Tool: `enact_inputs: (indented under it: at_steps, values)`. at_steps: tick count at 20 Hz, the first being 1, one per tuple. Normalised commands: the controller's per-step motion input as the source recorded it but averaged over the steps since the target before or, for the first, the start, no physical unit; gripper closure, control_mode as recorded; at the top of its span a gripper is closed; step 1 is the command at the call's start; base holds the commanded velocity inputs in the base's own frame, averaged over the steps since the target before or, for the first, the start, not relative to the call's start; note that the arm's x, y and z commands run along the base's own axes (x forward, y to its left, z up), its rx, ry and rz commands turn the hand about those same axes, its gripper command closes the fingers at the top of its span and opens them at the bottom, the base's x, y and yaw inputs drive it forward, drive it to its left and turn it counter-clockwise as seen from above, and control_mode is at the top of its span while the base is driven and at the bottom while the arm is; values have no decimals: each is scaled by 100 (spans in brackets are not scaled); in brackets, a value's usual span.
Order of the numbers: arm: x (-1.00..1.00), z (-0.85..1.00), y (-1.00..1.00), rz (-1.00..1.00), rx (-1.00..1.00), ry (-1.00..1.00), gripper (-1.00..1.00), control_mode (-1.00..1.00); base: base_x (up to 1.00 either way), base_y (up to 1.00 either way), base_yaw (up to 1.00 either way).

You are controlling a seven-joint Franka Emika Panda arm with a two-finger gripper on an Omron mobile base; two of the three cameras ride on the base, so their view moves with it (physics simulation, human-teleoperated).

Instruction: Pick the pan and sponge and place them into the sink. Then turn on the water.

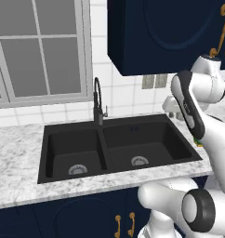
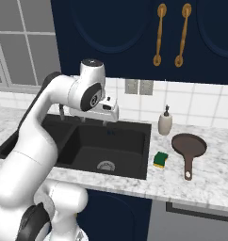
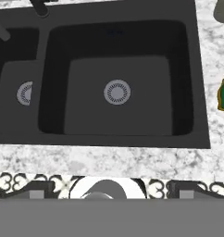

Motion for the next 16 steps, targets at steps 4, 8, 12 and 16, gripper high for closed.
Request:
enact_inputs:
  at_steps: [4,8,12,16]
  values:
    - [-34,-18,-99,0,-2,10,-100,-100,0,0,0]
    - [0,-21,-100,-1,-2,10,-100,-100,0,0,0]
    - [0,-38,-100,-2,0,8,-100,-100,0,0,0]
    - [5,-56,-100,-1,0,8,-100,-100,0,0,0]
